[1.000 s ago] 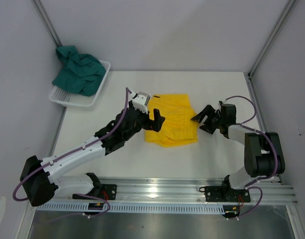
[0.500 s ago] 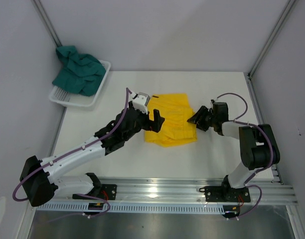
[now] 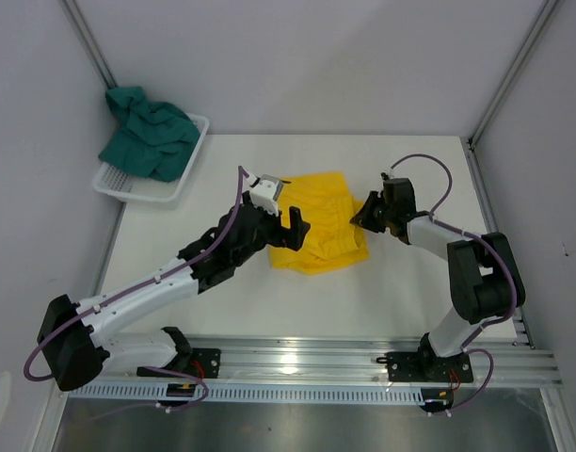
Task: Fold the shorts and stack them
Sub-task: Fold the shorts
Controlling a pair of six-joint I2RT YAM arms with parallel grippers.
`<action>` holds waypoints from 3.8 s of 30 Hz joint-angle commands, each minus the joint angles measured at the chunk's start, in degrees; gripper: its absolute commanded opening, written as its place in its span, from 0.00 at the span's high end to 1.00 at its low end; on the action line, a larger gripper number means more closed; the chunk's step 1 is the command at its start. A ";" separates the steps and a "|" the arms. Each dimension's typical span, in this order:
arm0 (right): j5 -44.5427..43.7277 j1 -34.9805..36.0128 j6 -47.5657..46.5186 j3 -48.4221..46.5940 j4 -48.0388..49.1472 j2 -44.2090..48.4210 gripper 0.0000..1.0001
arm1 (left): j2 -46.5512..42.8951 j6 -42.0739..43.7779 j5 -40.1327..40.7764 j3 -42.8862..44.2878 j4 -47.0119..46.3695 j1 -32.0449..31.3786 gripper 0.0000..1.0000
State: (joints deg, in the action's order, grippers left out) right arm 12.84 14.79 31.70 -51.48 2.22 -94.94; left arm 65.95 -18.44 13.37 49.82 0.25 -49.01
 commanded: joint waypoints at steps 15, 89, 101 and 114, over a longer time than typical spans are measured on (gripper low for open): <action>-3.79 2.44 -7.89 -11.36 -10.04 -2.71 0.39 | -4.87 -1.16 -0.18 0.36 4.58 3.40 0.01; 14.67 -3.10 1.52 -3.62 9.47 -7.98 0.28 | -2.15 -0.11 -2.03 1.33 4.58 3.49 0.01; 21.43 -3.80 4.86 -3.62 17.90 -12.02 0.43 | -2.32 -0.20 -2.03 0.89 4.41 3.49 0.01; 20.75 -2.22 5.74 -4.33 22.22 -15.99 0.78 | -2.67 -0.46 -1.77 0.36 4.58 3.57 0.01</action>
State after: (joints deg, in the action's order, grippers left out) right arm 36.07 11.70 38.83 -55.09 23.55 -113.49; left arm 64.20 -18.57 11.75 49.82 5.30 -46.02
